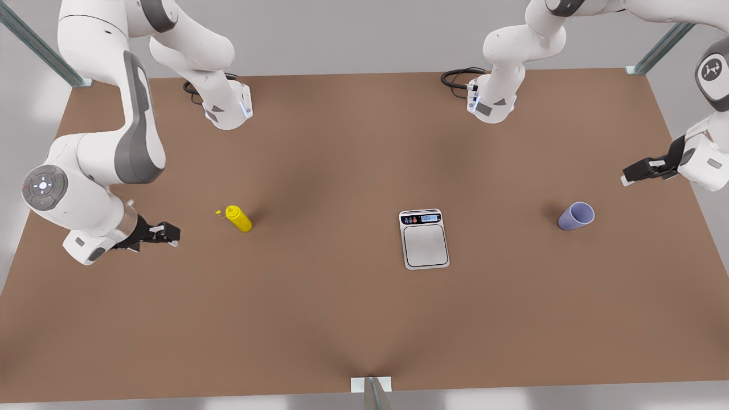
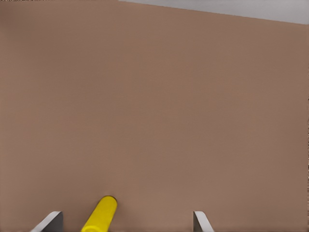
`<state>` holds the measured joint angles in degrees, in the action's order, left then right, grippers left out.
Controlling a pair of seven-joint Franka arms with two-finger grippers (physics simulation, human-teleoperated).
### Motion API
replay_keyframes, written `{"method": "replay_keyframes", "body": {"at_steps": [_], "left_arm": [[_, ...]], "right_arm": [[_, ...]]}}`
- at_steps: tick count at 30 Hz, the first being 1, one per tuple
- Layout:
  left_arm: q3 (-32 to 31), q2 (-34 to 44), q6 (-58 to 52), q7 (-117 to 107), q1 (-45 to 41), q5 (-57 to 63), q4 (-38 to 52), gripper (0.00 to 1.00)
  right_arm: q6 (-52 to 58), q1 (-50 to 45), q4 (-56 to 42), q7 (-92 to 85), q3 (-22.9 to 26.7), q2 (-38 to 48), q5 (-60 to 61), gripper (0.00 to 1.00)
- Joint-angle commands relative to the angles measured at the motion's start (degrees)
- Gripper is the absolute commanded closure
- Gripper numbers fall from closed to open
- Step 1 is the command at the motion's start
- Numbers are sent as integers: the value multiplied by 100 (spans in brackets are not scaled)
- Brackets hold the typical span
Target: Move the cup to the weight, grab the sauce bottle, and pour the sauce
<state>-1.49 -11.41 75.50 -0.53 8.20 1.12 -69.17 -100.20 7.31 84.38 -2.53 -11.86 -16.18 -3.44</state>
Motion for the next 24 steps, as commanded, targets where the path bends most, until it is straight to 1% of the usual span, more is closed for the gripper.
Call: {"method": "replay_keyframes", "body": {"at_steps": [1, 2, 3, 4, 5, 6, 7, 8, 9, 11, 12, 13, 14, 15, 16, 17, 18, 20, 21, 22, 24], "left_arm": [[-9, -10, 0, 0, -3, 11, 0, 0], [-9, -36, 96, 0, 32, 11, -175, 0], [9, -27, 360, 9, 50, 11, -562, 0], [211, -27, 957, 9, 50, 11, -1124, 0], [360, 95, 1729, 9, 41, -7, -1904, 0], [378, 227, 2108, 0, 41, -16, -2397, 0], [492, 280, 2556, -9, 32, -42, -2855, 0], [518, 280, 2794, 0, 32, -243, -3075, 0], [606, 280, 3120, 9, 32, -244, -3401, 0], [641, 210, 3295, 9, 58, -244, -3638, 0], [712, 210, 3620, 27, 58, -244, -3902, 0], [721, 210, 3770, 53, 58, -244, -4078, 0], [870, 227, 3955, 246, 58, -235, -4306, 0], [1010, 210, 4218, 404, 58, -244, -4499, 0], [1019, 131, 4385, 413, 85, -244, -4631, 0], [1011, -54, 4447, 413, 217, -244, -4632, 0], [1019, -150, 4456, 413, 217, -244, -4632, 0], [1011, -273, 4456, 413, 374, -244, -4623, 0], [1011, -326, 4482, 413, 401, -244, -4614, 0], [1011, -397, 4526, 413, 419, -244, -4614, 0], [1011, -537, 4588, 413, 515, -244, -4605, 0]], "right_arm": [[0, -10, 0, -2, 0, 0, -8, 0], [0, -19, 0, 7, 0, 0, -17, 0], [0, -10, -9, -10, 0, 0, -17, 0], [0, 95, -9, -54, 0, 0, 18, 0], [0, 165, -18, -63, 0, 0, 53, 0], [0, 165, -18, -98, 0, 0, 54, 0], [105, 253, -44, -843, -9, 9, 62, 0], [543, 236, -88, -1388, -35, 18, 71, 0], [834, 578, -123, -2171, -35, 36, 1089, 0], [1590, 1053, -123, -4087, -35, 80, 2030, 0], [1968, 1343, -114, -4563, -35, 124, 2505, 0], [2171, 1606, -71, -5019, -35, 124, 2804, 0], [2233, 1949, 149, -5819, -35, 124, 3208, 0], [2163, 2212, 709, -6468, -35, 141, 3480, 0], [1813, 2414, 1332, -7187, -35, 167, 3735, 0], [1214, 2661, 2214, -8376, -35, 159, 4105, 0], [1090, 2820, 2487, -9211, -35, 124, 4421, 0], [1107, 3022, 2540, -10311, -35, -465, 4659, 0], [1160, 3057, 2514, -10487, -35, -553, 4668, 0], [1336, 3136, 2505, -11110, -35, -887, 4817, 0], [1336, 3329, 2435, -11471, -35, -1177, 4923, 0]]}}
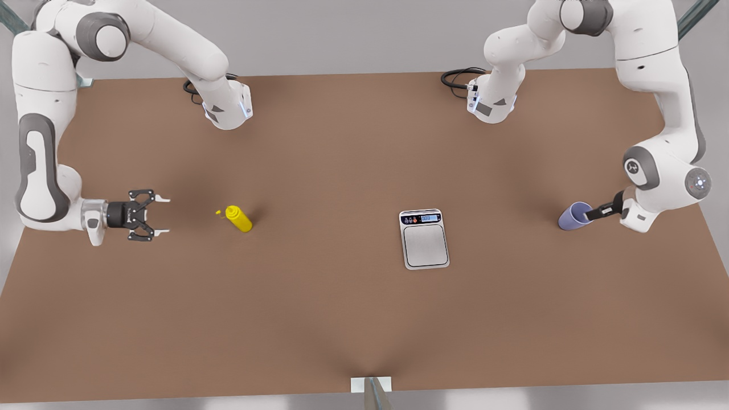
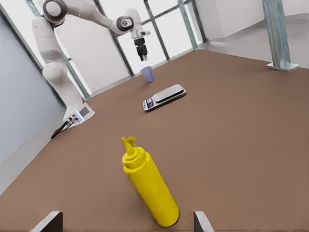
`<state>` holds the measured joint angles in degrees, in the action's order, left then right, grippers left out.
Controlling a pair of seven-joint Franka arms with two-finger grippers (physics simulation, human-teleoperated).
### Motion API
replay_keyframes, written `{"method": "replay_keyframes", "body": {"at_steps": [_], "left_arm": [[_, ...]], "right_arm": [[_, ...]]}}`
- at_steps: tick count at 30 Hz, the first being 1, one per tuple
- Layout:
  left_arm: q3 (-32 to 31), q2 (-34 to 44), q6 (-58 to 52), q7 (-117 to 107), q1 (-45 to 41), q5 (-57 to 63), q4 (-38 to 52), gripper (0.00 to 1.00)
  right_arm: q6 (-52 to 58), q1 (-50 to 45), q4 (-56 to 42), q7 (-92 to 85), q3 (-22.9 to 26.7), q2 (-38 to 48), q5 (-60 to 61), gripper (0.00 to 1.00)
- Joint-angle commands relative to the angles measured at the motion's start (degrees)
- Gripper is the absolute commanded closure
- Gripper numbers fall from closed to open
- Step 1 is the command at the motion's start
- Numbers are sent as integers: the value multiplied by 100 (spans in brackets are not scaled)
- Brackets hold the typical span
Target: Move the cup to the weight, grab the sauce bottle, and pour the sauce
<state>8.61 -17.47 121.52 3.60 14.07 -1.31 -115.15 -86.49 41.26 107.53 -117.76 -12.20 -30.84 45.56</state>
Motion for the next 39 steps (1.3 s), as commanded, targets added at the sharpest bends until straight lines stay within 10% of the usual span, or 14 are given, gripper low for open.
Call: {"method": "replay_keyframes", "body": {"at_steps": [1, 20, 21, 23, 33, 39], "left_arm": [[0, -29, 30, 0, 34, -1, 1, 0], [0, -293, 1058, 316, 105, 17, -676, 0], [0, -310, 1058, 316, 105, 26, -676, 4], [0, -345, 1058, 343, 105, 26, -676, 47], [0, -460, 1049, 325, 105, 17, -597, 79], [-18, -539, 1049, 290, -27, 8, -403, 79]], "right_arm": [[9, 5, -30, -45, -1, -115, -3, 0], [-255, -206, 251, -3235, -1, -1504, 560, 0], [-255, -188, 330, -3270, -10, -1487, 560, 0], [-264, -232, 339, -3270, -10, -1487, 568, 0], [-703, -724, 479, -3262, -177, -1487, 902, 0], [-835, -794, 646, -3350, -186, -1487, 920, 0]]}}
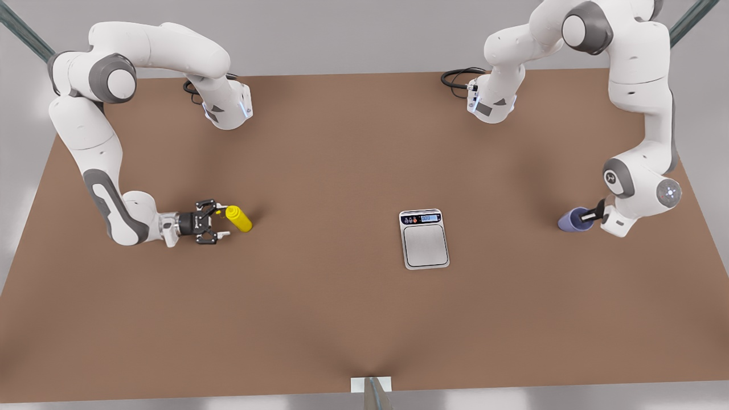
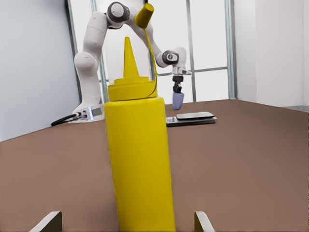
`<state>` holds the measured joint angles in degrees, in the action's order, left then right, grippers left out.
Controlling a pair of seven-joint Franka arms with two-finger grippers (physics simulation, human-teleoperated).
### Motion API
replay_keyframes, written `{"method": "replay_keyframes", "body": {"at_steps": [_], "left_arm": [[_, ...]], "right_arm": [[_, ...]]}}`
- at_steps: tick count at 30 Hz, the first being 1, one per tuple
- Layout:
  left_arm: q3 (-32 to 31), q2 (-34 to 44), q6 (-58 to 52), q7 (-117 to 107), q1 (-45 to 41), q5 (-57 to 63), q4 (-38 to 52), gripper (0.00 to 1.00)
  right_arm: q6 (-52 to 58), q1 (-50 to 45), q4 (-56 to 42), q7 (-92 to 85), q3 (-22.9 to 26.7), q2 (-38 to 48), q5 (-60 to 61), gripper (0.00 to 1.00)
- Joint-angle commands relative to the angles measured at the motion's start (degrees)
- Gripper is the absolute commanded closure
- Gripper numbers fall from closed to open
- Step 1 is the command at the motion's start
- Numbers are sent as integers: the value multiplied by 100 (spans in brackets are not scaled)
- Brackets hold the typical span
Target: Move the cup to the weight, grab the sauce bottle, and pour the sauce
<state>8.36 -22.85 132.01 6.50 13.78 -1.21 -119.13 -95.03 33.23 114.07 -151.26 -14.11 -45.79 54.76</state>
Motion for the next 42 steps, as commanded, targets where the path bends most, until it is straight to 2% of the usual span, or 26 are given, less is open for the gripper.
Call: {"method": "replay_keyframes", "body": {"at_steps": [1, 3, 6, 10, 13, 14, 15, 18, 20, 28, 30, 34, 37, 42], "left_arm": [[-1, 0, 0, 0, 1, -2, 4, 79], [-10, 0, 0, 0, -42, -2, 127, 79], [-97, 211, -44, -8, -174, -19, 329, 79], [-124, 826, -53, -26, -1623, -757, 434, 79], [-220, 686, -62, -394, -2801, -775, 628, 79], [-510, 598, -62, -834, -3013, -775, 681, 79], [-809, 475, -53, -1107, -3127, -775, 690, 79], [-1037, 334, -18, -1546, -3496, -775, 690, 79], [-1337, -26, -9, -2161, -3610, -758, 1120, 79], [-1425, -580, 26, -2171, -3620, -722, 1358, 79], [-1425, -580, 105, -2171, -3620, -722, 1358, 79], [-1425, -606, 114, -2171, -3611, -731, 1358, 79], [-1416, -606, 114, -2162, -3620, -731, 1358, 79], [-1398, -597, 105, -2171, -3602, -661, 1428, 79]], "right_arm": [[-7, -1, 1, 0, -4, -1, 0, 0], [-130, -10, 10, 0, -198, 8, 26, 0], [-218, -150, 27, 0, -198, 8, 123, 0], [-244, -141, 159, 0, -198, 8, 123, 0], [-244, -133, 159, 9, -303, 17, 123, 0], [-244, -141, 159, 18, -330, 17, 123, 0], [-253, -150, 168, 18, -338, 17, 123, 0], [-332, -150, 203, 18, -444, 26, 123, 0], [-411, -159, 203, 18, -497, 17, 123, 0], [-447, -238, 221, 9, -585, 17, 237, 0], [-464, -238, 221, 53, -585, 17, 237, 21], [-499, -247, 221, 264, -585, 17, 237, 52], [-499, -256, 221, 255, -576, 17, 237, 56], [-499, -256, 203, 202, -585, 105, 229, 57]]}}
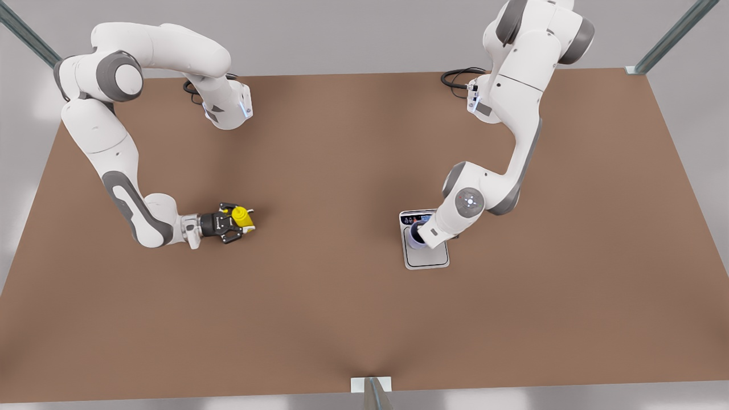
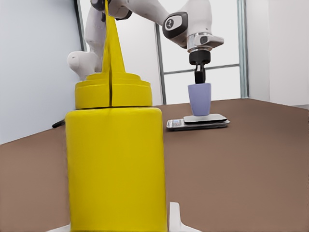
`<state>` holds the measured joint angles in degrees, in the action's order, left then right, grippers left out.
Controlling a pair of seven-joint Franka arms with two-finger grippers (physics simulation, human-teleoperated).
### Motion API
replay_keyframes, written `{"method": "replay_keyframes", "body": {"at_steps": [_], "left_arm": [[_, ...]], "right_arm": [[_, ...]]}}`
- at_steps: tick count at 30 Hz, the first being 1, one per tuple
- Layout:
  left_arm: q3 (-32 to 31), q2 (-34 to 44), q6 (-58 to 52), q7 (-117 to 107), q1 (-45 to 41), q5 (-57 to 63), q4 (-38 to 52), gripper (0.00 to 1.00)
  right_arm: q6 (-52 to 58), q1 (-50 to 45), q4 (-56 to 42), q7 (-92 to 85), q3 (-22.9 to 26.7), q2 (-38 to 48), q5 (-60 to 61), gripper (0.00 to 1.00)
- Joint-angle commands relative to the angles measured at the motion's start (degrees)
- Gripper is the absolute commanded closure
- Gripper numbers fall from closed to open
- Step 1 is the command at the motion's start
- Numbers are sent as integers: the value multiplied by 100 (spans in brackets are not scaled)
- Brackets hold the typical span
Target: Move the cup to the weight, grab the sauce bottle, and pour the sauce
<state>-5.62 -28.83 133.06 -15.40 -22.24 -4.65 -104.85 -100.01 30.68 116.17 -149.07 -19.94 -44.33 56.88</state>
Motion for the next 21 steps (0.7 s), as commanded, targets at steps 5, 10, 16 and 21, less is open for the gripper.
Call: {"method": "replay_keyframes", "body": {"at_steps": [5, 10, 16, 21], "left_arm": [[8, -9, 0, 20, 0, -291, 0, 72], [26, -18, 0, 20, 0, -168, 0, 2], [34, -18, -9, 29, 18, -159, 18, 2], [96, 53, -61, -112, 18, -159, 132, 2]], "right_arm": [[26, 105, 64, 536, -299, 495, 25, 57], [-1002, -114, -305, 2179, -1521, 891, 78, 57], [-1943, -1723, -1299, 3806, -1460, 926, 16, 57], [-2417, -3384, -2098, 4895, -581, 926, -36, 57]]}}
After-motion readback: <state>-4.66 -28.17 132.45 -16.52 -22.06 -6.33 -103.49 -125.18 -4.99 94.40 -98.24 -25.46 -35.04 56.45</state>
